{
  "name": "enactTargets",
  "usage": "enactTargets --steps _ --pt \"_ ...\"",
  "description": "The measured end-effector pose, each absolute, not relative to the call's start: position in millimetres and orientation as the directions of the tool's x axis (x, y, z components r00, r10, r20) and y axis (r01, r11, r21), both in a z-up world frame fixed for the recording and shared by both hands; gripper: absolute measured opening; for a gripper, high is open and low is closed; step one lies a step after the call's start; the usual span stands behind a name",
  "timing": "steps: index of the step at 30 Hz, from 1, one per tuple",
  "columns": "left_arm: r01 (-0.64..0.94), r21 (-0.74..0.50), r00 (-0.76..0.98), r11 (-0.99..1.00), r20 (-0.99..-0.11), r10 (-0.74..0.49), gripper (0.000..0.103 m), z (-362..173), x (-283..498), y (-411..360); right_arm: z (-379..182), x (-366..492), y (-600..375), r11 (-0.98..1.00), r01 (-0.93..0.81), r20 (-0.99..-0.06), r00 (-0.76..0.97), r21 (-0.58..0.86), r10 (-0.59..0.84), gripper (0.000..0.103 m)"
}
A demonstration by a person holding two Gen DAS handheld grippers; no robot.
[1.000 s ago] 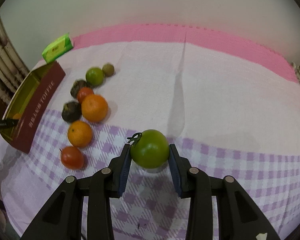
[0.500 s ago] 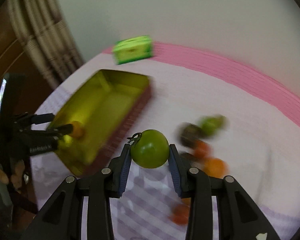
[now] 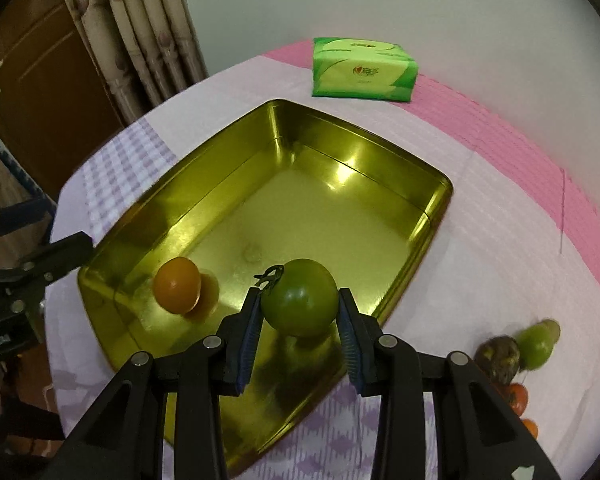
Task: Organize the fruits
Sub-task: 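Lower the green tomato into the gold tray and open the right tool, then grasp the red tomato with the right tool while the left tool returns to the fruits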
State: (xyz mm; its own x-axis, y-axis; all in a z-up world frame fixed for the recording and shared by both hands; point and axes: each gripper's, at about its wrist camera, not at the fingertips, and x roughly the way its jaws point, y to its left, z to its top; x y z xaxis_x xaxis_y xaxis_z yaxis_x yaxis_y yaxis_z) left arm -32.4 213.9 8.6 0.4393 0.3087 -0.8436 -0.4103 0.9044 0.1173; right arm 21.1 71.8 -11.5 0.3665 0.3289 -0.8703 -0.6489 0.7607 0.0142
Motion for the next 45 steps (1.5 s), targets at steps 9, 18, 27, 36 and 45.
enactTargets --steps 9,18,27,36,45 --pt "-0.431 0.092 0.399 0.898 -0.873 0.281 0.081 -3.0 -30.8 221.6 -23.2 20.6 89.0 0.724 -0.688 -0.887 0.360 -0.042 0.290 0.036" --pt "-0.431 0.090 0.401 0.898 -0.873 0.279 0.081 -1.8 -32.7 220.8 -21.0 20.4 90.8 0.728 -0.685 -0.880 0.370 -0.041 0.299 0.045" --pt "-0.387 0.105 0.445 0.916 -0.849 0.285 0.081 3.9 -32.8 209.6 34.6 -8.4 37.0 0.762 -0.646 -0.794 0.440 0.045 0.420 0.047" --pt "-0.304 0.157 0.478 0.939 -0.828 0.293 0.081 4.3 -31.1 182.2 40.0 -52.2 -135.5 0.927 -0.374 -0.810 0.543 0.004 0.223 0.053" --pt "-0.174 0.180 0.514 0.968 -0.822 0.245 0.081 4.8 -32.9 139.5 -0.2 -81.6 -176.7 0.939 -0.333 -0.852 0.464 0.085 0.242 0.053"
